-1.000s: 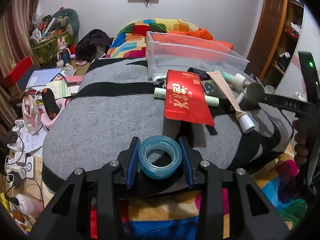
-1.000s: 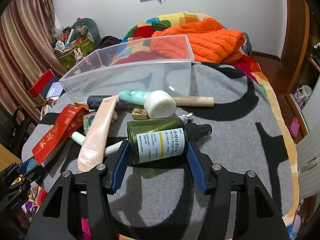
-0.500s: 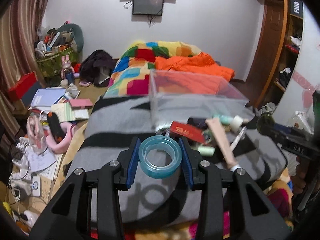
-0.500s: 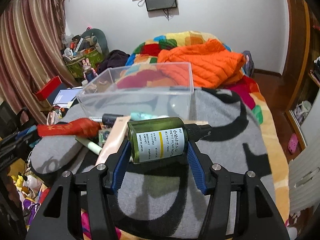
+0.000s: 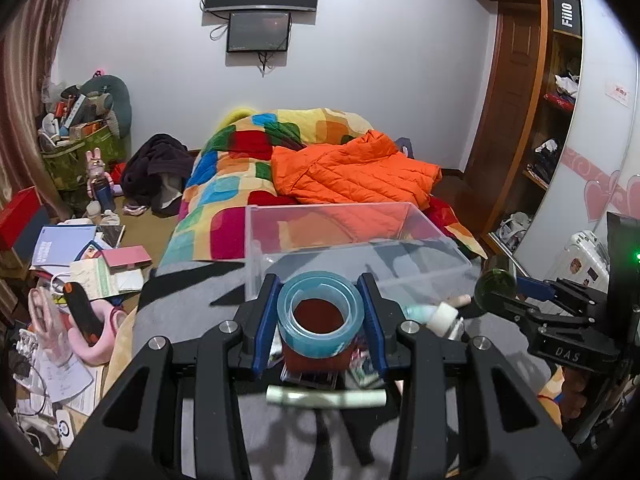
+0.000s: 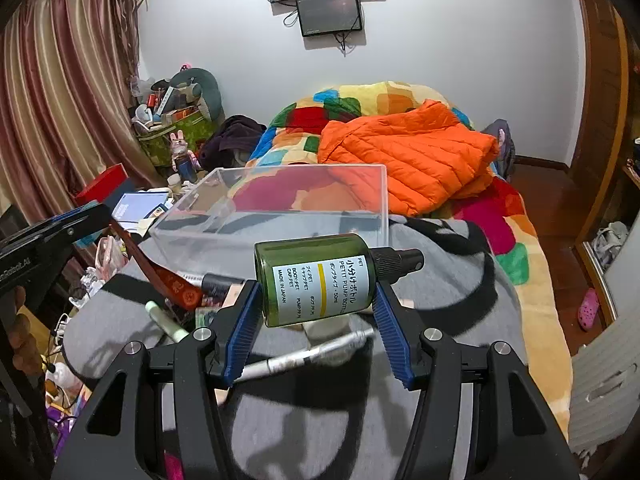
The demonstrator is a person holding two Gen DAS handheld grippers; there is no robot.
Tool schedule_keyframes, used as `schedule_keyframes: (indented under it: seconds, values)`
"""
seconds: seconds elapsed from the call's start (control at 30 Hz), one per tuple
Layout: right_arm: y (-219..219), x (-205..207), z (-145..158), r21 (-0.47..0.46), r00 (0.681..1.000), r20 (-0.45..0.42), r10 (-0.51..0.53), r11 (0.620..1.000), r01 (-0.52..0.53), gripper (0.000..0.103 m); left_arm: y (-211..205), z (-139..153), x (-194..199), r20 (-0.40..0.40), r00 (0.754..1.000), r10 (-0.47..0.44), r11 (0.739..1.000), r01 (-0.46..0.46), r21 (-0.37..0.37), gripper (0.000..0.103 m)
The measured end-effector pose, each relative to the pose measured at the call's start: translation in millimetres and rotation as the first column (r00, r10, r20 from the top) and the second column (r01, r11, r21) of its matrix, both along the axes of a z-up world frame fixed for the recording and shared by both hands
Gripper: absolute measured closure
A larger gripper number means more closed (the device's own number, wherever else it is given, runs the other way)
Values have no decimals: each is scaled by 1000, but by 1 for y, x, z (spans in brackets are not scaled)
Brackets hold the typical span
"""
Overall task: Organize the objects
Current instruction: 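Carry tape roll and green bottle into the clear box and release both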
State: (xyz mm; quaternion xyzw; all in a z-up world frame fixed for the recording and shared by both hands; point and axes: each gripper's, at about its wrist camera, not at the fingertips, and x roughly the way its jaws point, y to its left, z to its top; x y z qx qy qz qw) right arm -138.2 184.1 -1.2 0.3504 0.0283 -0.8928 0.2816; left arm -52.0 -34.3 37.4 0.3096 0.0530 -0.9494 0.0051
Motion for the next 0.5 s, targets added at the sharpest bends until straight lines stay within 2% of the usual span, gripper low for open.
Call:
schedule_keyframes:
  seconds: [0.3, 0.5]
  values:
    - [-22, -39, 10, 1, 999, -8, 31, 1000, -31, 50, -7, 13, -54, 24, 1000, -17, 999, 16, 39, 64]
    - [-40, -64, 14, 3, 999, -3, 50, 999, -50, 50, -18, 19, -81, 33, 999, -4, 999, 3, 35, 64]
